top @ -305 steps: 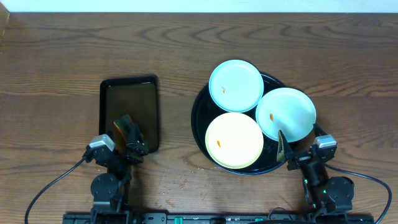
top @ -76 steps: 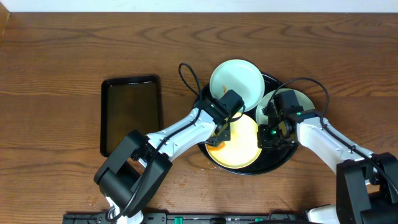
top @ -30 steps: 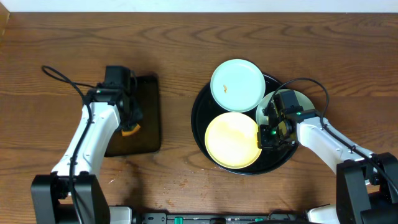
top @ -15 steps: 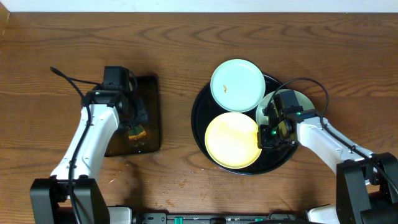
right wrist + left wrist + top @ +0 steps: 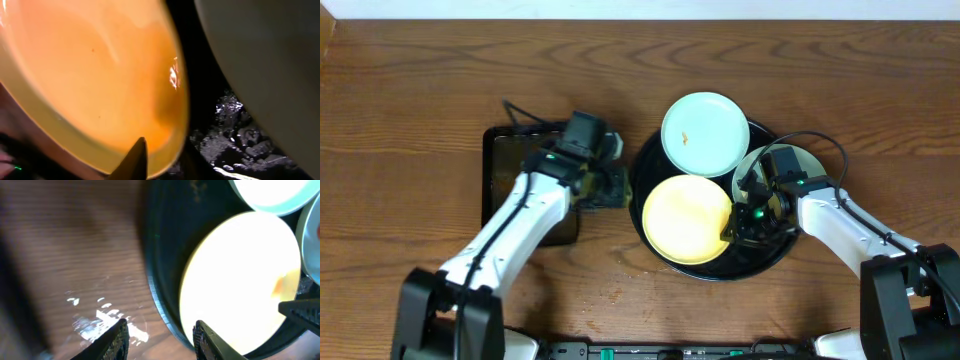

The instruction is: Clean dirty plates on tray and stack at the side

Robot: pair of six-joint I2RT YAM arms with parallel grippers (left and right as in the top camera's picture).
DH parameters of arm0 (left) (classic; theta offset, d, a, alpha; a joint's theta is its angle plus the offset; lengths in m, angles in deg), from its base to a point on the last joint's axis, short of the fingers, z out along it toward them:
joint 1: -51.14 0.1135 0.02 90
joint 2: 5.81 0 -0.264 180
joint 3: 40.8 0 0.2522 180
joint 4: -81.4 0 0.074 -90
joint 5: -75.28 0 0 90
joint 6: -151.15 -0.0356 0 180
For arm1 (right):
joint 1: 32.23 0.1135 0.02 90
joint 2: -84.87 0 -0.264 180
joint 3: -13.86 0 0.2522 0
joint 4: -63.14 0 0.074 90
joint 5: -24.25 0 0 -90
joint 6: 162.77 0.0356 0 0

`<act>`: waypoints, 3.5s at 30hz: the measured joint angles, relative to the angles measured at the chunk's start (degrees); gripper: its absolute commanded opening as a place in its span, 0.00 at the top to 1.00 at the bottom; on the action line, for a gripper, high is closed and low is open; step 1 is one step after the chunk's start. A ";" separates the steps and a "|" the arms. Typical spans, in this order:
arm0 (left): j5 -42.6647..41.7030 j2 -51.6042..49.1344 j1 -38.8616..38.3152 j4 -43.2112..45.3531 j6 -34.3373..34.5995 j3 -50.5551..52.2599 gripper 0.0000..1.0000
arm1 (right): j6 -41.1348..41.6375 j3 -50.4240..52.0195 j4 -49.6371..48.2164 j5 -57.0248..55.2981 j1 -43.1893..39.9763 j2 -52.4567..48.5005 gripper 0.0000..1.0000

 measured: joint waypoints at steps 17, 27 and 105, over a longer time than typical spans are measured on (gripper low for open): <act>-0.42 -9.33 -5.20 6.91 0.00 0.00 0.61 | 5.18 -0.02 -1.09 -1.75 0.13 0.07 0.99; -0.83 -9.33 -5.22 6.45 -0.42 0.02 0.43 | -1.92 -3.32 6.12 -12.79 0.15 8.04 0.99; 2.27 19.12 13.03 -11.91 -1.05 -1.46 0.37 | -7.04 -8.81 3.69 -60.30 23.50 22.56 0.99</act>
